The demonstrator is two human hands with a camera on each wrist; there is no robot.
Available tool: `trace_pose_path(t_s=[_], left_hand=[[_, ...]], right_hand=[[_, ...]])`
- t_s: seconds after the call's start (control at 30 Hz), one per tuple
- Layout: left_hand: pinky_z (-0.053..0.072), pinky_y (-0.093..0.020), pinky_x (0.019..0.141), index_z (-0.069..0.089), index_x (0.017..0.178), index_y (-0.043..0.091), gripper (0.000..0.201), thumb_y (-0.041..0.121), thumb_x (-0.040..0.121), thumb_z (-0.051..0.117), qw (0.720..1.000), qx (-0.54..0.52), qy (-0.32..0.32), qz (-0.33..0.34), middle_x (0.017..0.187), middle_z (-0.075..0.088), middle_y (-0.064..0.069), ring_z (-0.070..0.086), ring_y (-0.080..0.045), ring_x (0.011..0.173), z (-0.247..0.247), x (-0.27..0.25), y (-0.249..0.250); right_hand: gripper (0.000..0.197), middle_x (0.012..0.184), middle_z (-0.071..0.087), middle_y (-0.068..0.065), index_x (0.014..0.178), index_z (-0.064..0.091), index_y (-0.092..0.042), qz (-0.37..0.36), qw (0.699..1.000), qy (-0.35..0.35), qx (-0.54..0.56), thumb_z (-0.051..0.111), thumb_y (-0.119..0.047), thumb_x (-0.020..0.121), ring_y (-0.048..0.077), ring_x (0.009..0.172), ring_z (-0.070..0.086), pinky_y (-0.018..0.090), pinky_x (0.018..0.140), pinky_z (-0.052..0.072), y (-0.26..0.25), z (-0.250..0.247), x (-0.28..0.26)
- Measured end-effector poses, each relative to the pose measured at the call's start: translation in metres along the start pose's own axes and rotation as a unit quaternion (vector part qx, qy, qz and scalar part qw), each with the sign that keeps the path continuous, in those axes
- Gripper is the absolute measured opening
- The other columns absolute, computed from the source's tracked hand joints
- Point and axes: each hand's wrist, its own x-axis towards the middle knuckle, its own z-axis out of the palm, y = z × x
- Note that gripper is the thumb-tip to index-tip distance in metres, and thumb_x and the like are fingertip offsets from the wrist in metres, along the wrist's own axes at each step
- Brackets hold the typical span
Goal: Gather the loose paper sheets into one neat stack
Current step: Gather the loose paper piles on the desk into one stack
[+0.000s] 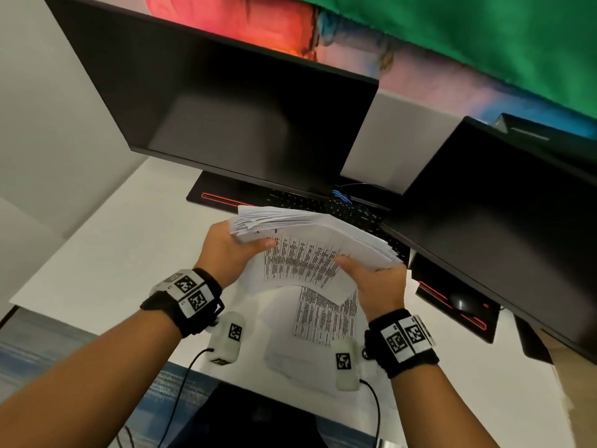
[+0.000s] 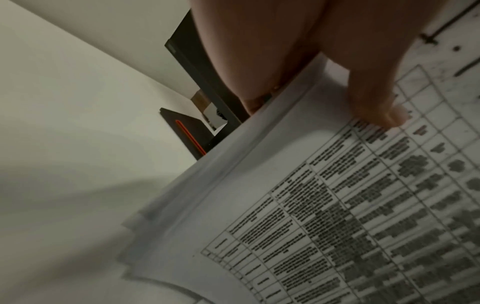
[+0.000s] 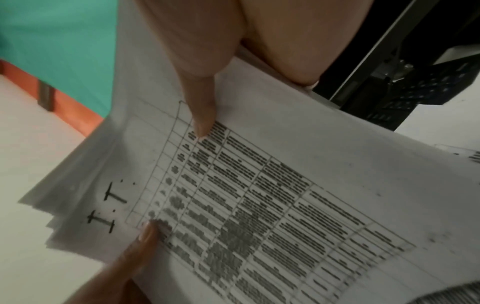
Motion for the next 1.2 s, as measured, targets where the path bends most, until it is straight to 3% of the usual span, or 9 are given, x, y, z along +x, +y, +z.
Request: trace_pose_path(t_s=[0.13, 0.23, 0.37, 0.5, 0.7, 0.83, 0.93, 1.03, 1.2], left_hand=[[0.056, -0.015, 0.068, 0.071, 0.099, 0.018, 0.027, 0.014, 0.075, 0.084, 0.997, -0.002, -0.049, -0.052, 0.073, 0.076, 0.015, 0.07, 0.007, 0.07, 0.006, -0.005, -0.012], [0.055, -0.02, 0.079, 0.067, 0.101, 0.024, 0.018, 0.016, 0.087, 0.074, 0.997, 0.055, -0.046, -0.042, 0.08, 0.066, 0.023, 0.064, 0.019, 0.069, 0.011, -0.007, -0.022], [0.056, -0.029, 0.081, 0.069, 0.105, 0.022, 0.016, 0.017, 0.09, 0.071, 0.996, 0.085, -0.034, -0.022, 0.094, 0.072, 0.007, 0.068, 0.001, 0.082, 0.002, 0.007, -0.01], [0.05, -0.023, 0.08, 0.066, 0.103, 0.035, 0.02, 0.02, 0.09, 0.071, 0.996, 0.081, -0.036, -0.009, 0.1, 0.07, 0.015, 0.066, -0.002, 0.092, -0.021, 0.023, 0.006], [0.049, -0.029, 0.083, 0.065, 0.12, 0.025, 0.03, 0.023, 0.091, 0.071, 0.988, 0.038, -0.039, -0.147, 0.103, 0.07, 0.011, 0.065, -0.006, 0.095, -0.028, 0.014, -0.035], [0.046, -0.05, 0.104, 0.063, 0.13, 0.013, 0.049, 0.03, 0.085, 0.076, 0.96, 0.035, -0.029, -0.276, 0.124, 0.07, -0.004, 0.065, -0.027, 0.113, -0.022, 0.001, -0.09], [0.051, -0.043, 0.096, 0.063, 0.129, 0.011, 0.052, 0.034, 0.085, 0.076, 0.948, 0.081, -0.007, -0.306, 0.121, 0.07, -0.006, 0.065, -0.029, 0.105, -0.02, -0.004, -0.112], [0.05, -0.038, 0.086, 0.066, 0.124, 0.01, 0.046, 0.036, 0.086, 0.075, 0.942, 0.117, 0.0, -0.313, 0.111, 0.071, -0.009, 0.065, -0.03, 0.099, -0.023, -0.007, -0.119], [0.044, -0.031, 0.074, 0.067, 0.122, 0.008, 0.039, 0.034, 0.092, 0.07, 0.931, 0.168, -0.045, -0.319, 0.105, 0.069, -0.007, 0.062, -0.025, 0.088, -0.023, -0.012, -0.11]], right_hand=[[0.046, 0.097, 0.077, 0.003, 0.109, 0.068, -0.012, 0.034, 0.999, -0.024, -0.032, 0.088, -0.007, 0.068, 0.015, 0.088, 0.075, 0.029, 0.071, 0.063, 0.019, 0.006, 0.001], [0.075, 0.119, 0.067, 0.001, 0.13, 0.054, -0.016, 0.08, 0.99, 0.012, -0.115, 0.092, -0.021, 0.065, 0.022, 0.11, 0.067, 0.041, 0.089, 0.059, 0.055, 0.002, 0.012], [0.132, 0.161, 0.014, 0.008, 0.156, 0.01, -0.022, 0.268, 0.838, 0.103, -0.464, 0.082, -0.069, 0.055, 0.035, 0.147, 0.017, 0.057, 0.115, 0.027, 0.104, -0.025, 0.015], [0.14, 0.16, 0.014, 0.013, 0.157, 0.0, -0.016, 0.283, 0.775, 0.078, -0.56, 0.074, -0.077, 0.056, 0.036, 0.143, 0.021, 0.056, 0.113, 0.029, 0.124, -0.03, 0.005], [0.133, 0.153, 0.021, 0.018, 0.156, -0.002, -0.006, 0.298, 0.809, 0.061, -0.504, 0.084, -0.054, 0.067, 0.036, 0.139, 0.036, 0.049, 0.107, 0.042, 0.117, -0.023, 0.015], [0.115, 0.155, 0.027, 0.02, 0.156, -0.004, -0.004, 0.305, 0.846, 0.066, -0.432, 0.079, -0.032, 0.082, 0.032, 0.138, 0.041, 0.038, 0.104, 0.045, 0.11, -0.015, 0.016], [0.089, 0.142, 0.05, 0.018, 0.153, 0.022, -0.007, 0.304, 0.89, 0.121, -0.318, 0.077, -0.016, 0.084, 0.033, 0.124, 0.056, 0.036, 0.093, 0.052, 0.098, -0.015, 0.014], [0.05, 0.126, 0.064, 0.015, 0.131, 0.054, -0.004, 0.187, 0.905, 0.138, -0.356, 0.074, -0.017, 0.087, 0.033, 0.115, 0.062, 0.03, 0.087, 0.051, 0.067, -0.022, 0.01], [0.027, 0.098, 0.066, -0.001, 0.105, 0.062, -0.021, -0.027, 0.92, 0.156, -0.359, 0.078, -0.024, 0.083, 0.025, 0.098, 0.062, 0.032, 0.079, 0.055, -0.019, -0.036, 0.002]])
